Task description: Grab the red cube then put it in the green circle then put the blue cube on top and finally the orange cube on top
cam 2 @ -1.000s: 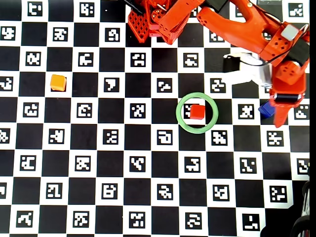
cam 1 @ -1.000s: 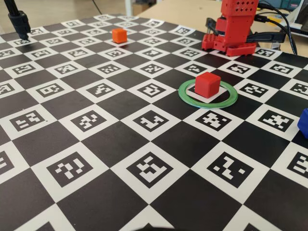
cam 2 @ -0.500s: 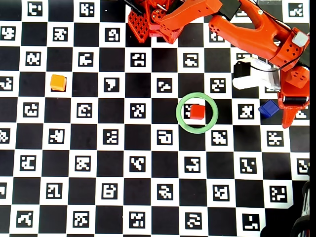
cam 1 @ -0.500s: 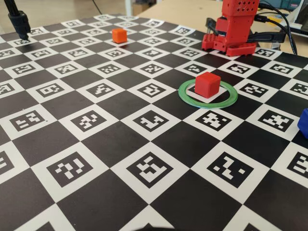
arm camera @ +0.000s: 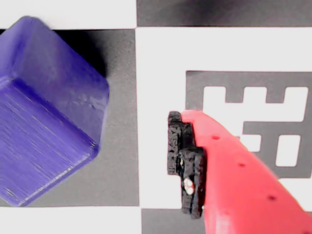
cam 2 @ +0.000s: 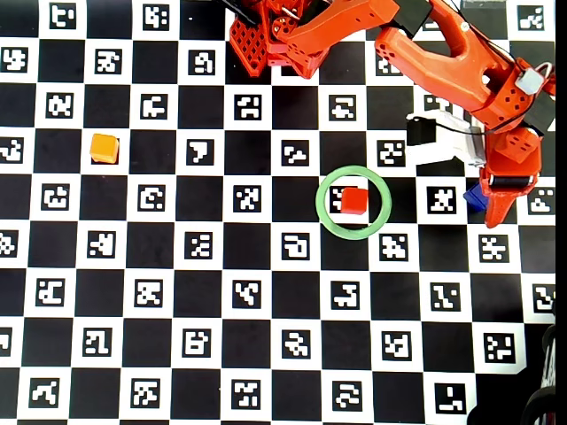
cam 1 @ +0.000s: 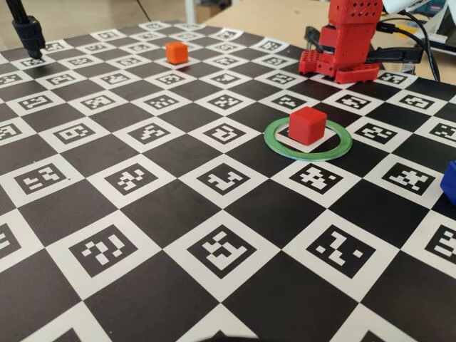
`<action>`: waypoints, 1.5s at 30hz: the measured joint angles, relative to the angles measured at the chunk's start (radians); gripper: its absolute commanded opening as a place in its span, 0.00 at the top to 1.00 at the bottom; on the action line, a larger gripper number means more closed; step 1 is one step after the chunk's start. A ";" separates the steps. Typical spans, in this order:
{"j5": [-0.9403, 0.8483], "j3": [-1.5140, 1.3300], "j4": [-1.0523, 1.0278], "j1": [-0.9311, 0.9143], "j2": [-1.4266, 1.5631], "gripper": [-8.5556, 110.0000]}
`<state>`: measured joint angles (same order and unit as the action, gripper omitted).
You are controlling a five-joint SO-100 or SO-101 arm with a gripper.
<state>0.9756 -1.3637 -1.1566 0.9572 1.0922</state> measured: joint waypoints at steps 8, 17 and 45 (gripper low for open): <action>-0.029 0.000 0.000 -0.014 0.000 0.57; -0.057 0.000 0.000 -0.020 0.000 0.57; -0.351 0.000 0.000 -0.054 0.000 0.58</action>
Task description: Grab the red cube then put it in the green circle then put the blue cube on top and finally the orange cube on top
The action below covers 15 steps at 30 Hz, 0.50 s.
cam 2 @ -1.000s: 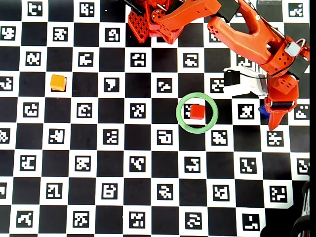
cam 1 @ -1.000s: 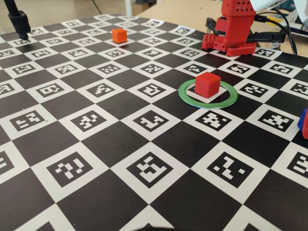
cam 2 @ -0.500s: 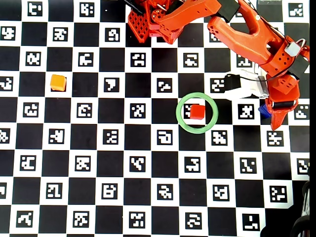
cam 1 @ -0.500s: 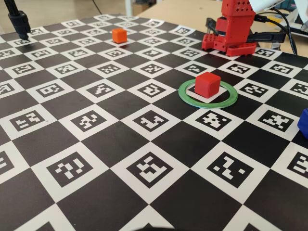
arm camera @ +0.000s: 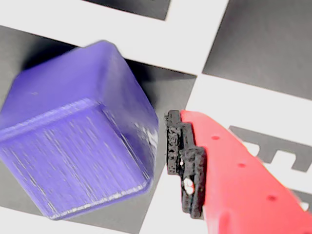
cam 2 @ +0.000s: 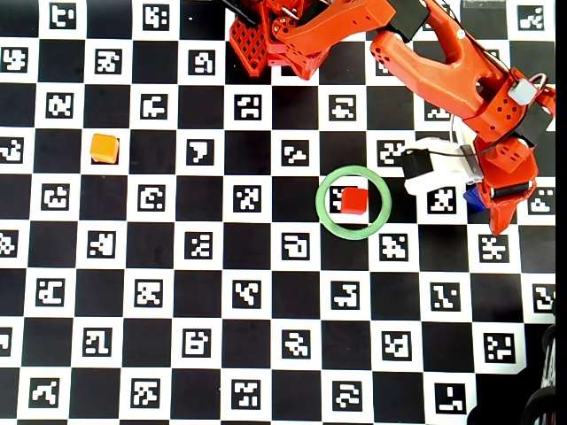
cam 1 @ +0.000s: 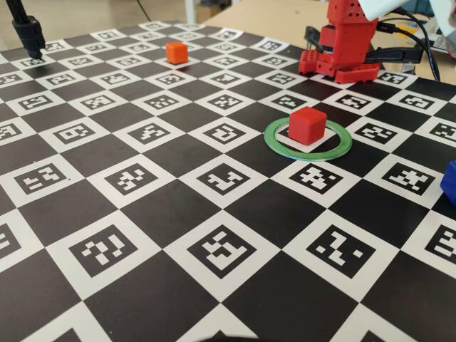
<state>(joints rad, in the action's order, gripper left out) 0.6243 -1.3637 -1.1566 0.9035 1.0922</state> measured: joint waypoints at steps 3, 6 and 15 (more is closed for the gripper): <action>-0.040 0.000 0.000 -0.002 0.000 0.58; -0.077 0.000 0.000 -0.002 0.000 0.58; -0.189 0.000 0.000 -0.002 0.000 0.58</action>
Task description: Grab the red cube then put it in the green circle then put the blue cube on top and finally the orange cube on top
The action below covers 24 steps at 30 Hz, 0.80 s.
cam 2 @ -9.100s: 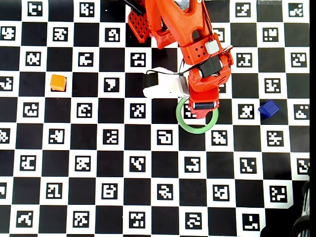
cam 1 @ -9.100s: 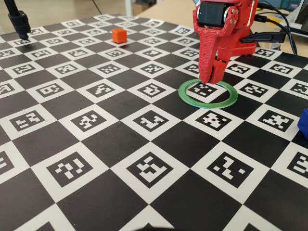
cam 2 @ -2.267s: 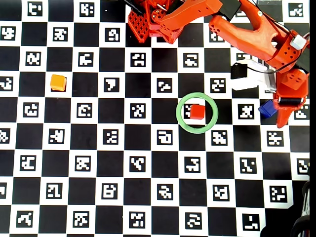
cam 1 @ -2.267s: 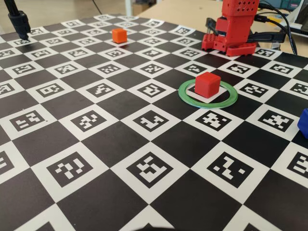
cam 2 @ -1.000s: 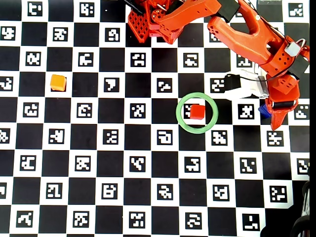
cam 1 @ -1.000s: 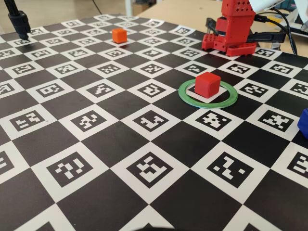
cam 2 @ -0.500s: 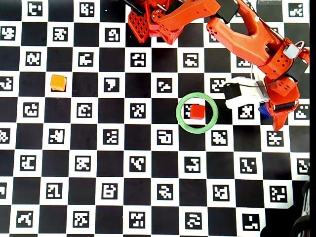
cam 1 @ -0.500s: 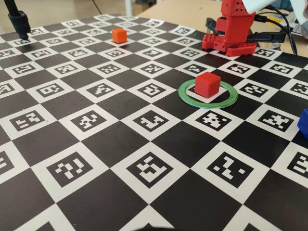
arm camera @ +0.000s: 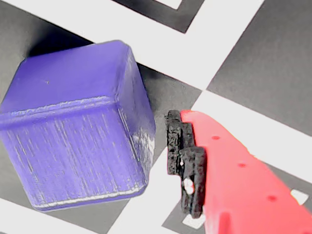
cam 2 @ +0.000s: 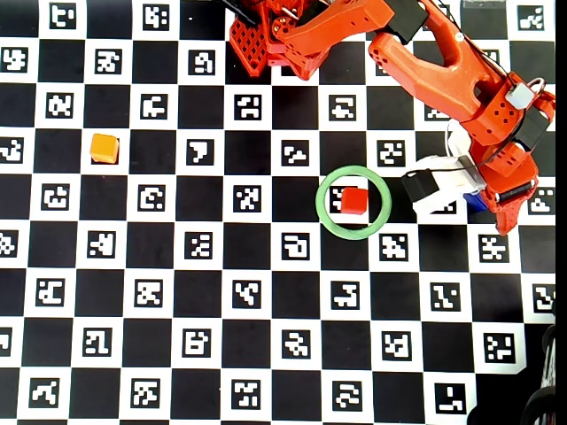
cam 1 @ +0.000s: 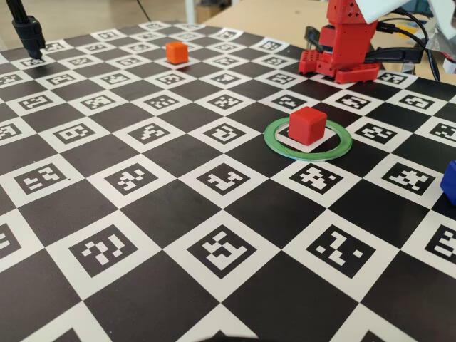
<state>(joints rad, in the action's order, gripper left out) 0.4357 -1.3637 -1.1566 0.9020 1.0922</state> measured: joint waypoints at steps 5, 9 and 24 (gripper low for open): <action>-0.060 0.000 0.000 0.000 0.000 0.59; -0.101 0.000 -0.002 0.000 0.000 0.59; -0.241 0.000 -0.002 0.000 0.000 0.60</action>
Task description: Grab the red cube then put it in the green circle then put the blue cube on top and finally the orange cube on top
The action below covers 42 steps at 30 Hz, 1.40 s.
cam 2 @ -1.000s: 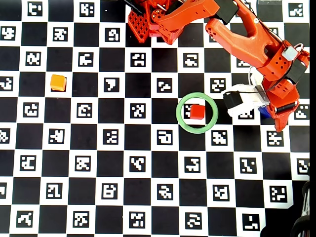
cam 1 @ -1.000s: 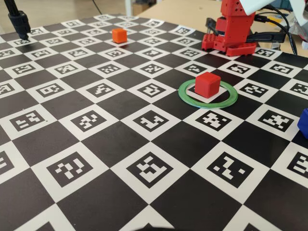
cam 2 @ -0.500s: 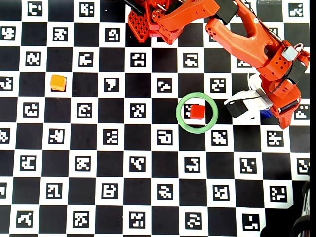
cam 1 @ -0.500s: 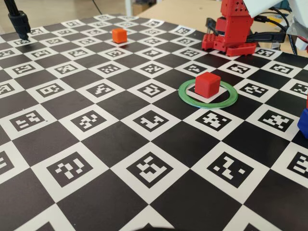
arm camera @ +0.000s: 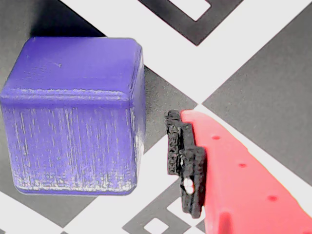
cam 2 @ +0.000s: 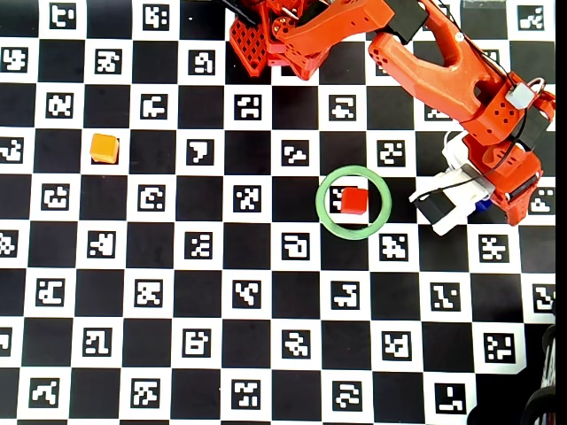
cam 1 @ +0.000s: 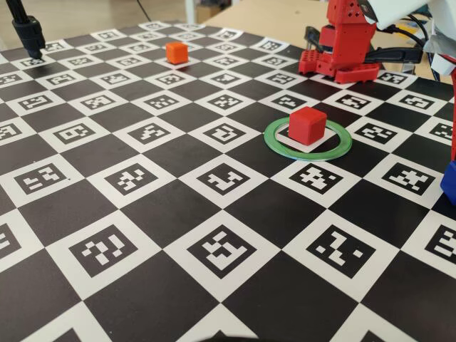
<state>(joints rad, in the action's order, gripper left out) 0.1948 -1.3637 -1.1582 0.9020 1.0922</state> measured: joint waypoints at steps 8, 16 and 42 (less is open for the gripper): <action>-0.046 0.000 0.000 0.000 0.000 0.60; -0.072 0.000 0.015 0.000 0.000 0.60; -0.081 0.000 0.040 -0.009 0.000 0.91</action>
<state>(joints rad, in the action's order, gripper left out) 0.1135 -1.3637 -1.1183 0.8928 1.0922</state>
